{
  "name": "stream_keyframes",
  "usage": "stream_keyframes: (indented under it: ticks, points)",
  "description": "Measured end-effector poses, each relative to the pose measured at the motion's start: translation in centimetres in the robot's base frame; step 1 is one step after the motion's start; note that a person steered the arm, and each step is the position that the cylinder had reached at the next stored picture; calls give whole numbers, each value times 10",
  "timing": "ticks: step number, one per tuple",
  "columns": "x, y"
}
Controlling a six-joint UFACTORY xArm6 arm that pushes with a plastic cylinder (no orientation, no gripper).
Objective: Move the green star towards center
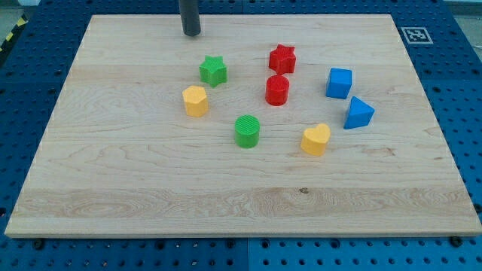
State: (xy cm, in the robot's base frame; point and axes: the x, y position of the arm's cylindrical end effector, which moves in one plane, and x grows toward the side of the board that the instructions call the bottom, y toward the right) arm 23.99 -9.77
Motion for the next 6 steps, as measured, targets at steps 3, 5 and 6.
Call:
stream_keyframes:
  ticks: [3, 5, 6]
  points:
    - [47, 0]
    - [68, 22]
    - [97, 36]
